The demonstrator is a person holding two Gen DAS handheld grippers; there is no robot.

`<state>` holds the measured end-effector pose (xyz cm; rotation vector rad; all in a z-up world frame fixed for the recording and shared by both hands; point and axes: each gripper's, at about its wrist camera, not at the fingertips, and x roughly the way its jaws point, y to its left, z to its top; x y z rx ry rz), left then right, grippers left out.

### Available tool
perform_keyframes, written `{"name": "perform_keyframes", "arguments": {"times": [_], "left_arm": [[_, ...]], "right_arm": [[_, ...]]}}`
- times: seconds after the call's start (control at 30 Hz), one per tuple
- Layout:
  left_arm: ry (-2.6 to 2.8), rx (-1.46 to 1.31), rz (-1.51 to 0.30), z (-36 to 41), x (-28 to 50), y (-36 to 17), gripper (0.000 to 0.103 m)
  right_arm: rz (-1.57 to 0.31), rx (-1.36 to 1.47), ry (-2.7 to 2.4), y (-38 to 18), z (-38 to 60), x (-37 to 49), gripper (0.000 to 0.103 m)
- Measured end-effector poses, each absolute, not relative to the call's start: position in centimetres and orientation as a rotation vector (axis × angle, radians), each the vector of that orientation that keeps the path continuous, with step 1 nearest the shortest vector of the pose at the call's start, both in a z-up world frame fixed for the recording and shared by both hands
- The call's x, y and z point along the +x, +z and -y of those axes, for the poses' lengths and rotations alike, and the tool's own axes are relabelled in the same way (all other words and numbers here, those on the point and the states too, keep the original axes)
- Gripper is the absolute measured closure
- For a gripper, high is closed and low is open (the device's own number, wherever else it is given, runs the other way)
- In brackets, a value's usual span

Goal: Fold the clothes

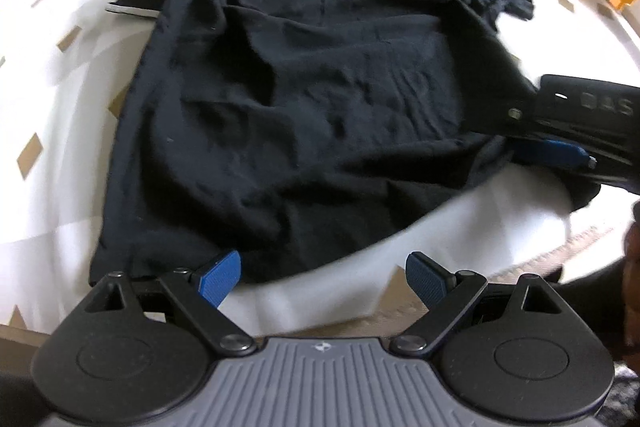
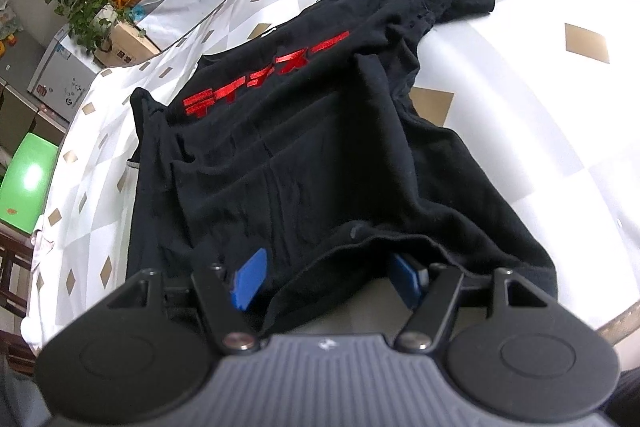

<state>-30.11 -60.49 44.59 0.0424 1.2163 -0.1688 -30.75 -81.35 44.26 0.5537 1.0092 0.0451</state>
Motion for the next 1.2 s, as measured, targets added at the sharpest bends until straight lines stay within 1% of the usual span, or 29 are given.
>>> {"name": "perform_keyframes", "arguments": {"times": [0.43, 0.57, 0.97, 1.13, 1.2], "left_arm": [[-0.060, -0.090, -1.182, 58.4, -28.7, 44.5, 0.013], [-0.029, -0.131, -1.181, 57.6, -28.4, 44.4, 0.013], [-0.020, -0.140, -1.188, 57.6, -28.1, 44.1, 0.013], [-0.012, -0.153, -1.186, 57.5, -28.0, 44.1, 0.013], [-0.011, -0.167, -1.186, 57.3, -27.9, 44.1, 0.013]], "right_arm": [[-1.011, 0.543, 0.047, 44.5, 81.4, -30.9, 0.038], [-1.019, 0.513, 0.049, 44.9, 81.3, -31.2, 0.035], [-1.063, 0.162, 0.077, 46.0, 78.3, -32.7, 0.035], [-1.057, -0.009, 0.130, 46.2, 76.0, -33.7, 0.037], [-1.059, -0.053, 0.150, 46.0, 75.2, -33.8, 0.042]]}}
